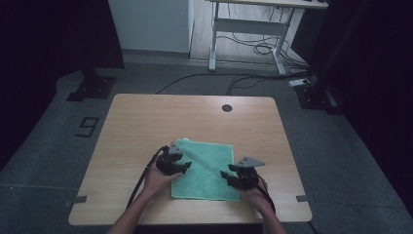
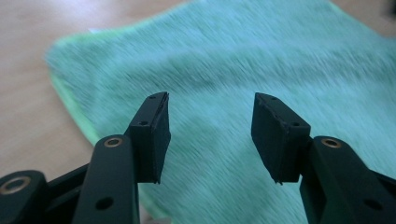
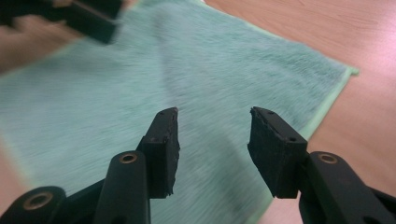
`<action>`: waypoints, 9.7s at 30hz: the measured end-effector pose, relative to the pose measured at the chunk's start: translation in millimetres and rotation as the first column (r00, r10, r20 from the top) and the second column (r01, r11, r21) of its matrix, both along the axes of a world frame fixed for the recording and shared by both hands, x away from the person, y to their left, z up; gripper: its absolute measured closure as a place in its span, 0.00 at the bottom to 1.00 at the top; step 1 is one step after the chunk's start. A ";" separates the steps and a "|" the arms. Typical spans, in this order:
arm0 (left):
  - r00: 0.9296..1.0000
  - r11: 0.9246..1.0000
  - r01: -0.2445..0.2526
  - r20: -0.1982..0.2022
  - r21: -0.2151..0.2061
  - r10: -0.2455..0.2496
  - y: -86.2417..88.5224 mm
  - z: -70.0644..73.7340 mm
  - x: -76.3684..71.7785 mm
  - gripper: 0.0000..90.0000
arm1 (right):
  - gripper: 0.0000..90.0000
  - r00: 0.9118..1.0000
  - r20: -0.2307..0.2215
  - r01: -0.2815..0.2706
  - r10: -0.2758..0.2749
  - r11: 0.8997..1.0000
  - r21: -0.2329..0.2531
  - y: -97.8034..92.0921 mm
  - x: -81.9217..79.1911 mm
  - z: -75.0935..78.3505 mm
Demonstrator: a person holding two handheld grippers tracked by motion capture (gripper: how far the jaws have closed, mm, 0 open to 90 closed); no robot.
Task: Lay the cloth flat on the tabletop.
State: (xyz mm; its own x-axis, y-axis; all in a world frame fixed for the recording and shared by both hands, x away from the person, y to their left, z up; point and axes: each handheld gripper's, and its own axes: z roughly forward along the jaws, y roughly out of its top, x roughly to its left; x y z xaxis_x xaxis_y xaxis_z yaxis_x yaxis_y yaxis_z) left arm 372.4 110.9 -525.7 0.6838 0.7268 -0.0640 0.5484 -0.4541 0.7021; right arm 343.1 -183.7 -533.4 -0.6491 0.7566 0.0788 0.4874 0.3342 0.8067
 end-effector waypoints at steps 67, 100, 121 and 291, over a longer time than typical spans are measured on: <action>0.996 0.996 -0.090 0.021 0.009 0.090 2.2 2.8 66.2 0.45 | 0.50 0.997 -0.004 0.082 -0.082 0.997 -0.011 30.3 74.6 5.5; 0.994 0.994 -0.099 -0.033 0.044 0.101 7.5 -12.6 80.0 0.47 | 0.50 1.000 0.000 0.012 -0.012 1.000 -0.018 57.8 43.7 -2.8; 0.994 0.992 -0.104 -0.024 0.074 0.106 4.2 -12.1 80.7 0.46 | 0.47 0.998 -0.039 -0.061 0.059 0.996 -0.058 69.0 6.9 -17.2; 0.982 0.983 -0.181 -0.051 0.003 0.181 31.7 -0.8 89.2 0.96 | 0.97 0.951 0.033 -0.302 0.307 0.946 -0.118 159.9 -67.4 -15.6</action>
